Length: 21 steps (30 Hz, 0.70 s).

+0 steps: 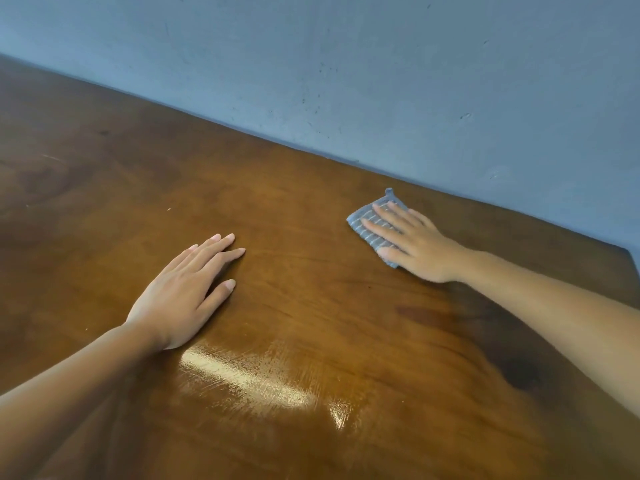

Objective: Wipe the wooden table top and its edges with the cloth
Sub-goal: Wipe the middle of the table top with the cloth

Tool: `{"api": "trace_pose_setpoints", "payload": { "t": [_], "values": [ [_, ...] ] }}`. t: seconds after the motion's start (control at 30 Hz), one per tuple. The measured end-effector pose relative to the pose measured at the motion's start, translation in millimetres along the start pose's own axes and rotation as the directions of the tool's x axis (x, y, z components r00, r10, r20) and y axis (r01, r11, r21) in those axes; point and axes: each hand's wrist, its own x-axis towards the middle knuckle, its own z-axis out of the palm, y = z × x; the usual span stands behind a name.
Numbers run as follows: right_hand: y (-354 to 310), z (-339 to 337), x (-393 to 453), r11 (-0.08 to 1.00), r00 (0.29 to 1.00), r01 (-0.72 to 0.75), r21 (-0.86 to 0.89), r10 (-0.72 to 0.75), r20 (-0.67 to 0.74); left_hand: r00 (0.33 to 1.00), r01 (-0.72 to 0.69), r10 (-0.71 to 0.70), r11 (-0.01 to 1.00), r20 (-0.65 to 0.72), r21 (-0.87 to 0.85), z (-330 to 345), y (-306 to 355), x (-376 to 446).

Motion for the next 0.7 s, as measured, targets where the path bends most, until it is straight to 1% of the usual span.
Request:
{"api": "trace_pose_setpoints", "payload": {
  "t": [0.1, 0.2, 0.3, 0.43, 0.47, 0.53, 0.6, 0.7],
  "values": [
    [36, -7, 6, 0.985, 0.985, -0.172, 0.008, 0.172, 0.0, 1.0, 0.005, -0.005, 1.0, 0.0, -0.003, 0, 0, 0],
    [57, -8, 7, 0.936, 0.937, -0.35, 0.038, 0.35, 0.006, 1.0, -0.001, 0.001, 1.0, 0.006, -0.002, 0, 0, 1],
    [53, -6, 8, 0.879, 0.881, -0.472, 0.074, 0.472, 0.011, 1.0, -0.006, 0.006, 1.0, 0.011, 0.0, 0, 0, 2],
    [21, -6, 6, 0.803, 0.82, -0.572, 0.168, 0.569, 0.067, 1.0, -0.01, 0.01, 1.0, 0.014, 0.016, 1, -1, 3],
    [10, -4, 3, 0.797, 0.816, -0.577, 0.178, 0.574, 0.072, 1.0, -0.012, 0.011, 1.0, 0.014, 0.02, 2, -1, 3],
    [-15, 1, -7, 0.821, 0.84, -0.542, 0.177, 0.538, 0.078, 1.0, -0.013, 0.012, 0.999, 0.016, 0.031, 3, -1, 3],
    [-41, 11, -23, 0.872, 0.887, -0.461, 0.167, 0.455, 0.076, 1.0, -0.006, 0.006, 0.999, 0.003, 0.034, 2, 3, 5],
    [-70, 28, -53, 0.938, 0.95, -0.313, 0.151, 0.31, 0.04, 0.998, 0.048, -0.048, 0.999, -0.028, 0.007, -1, 21, 10]
  ]
}}
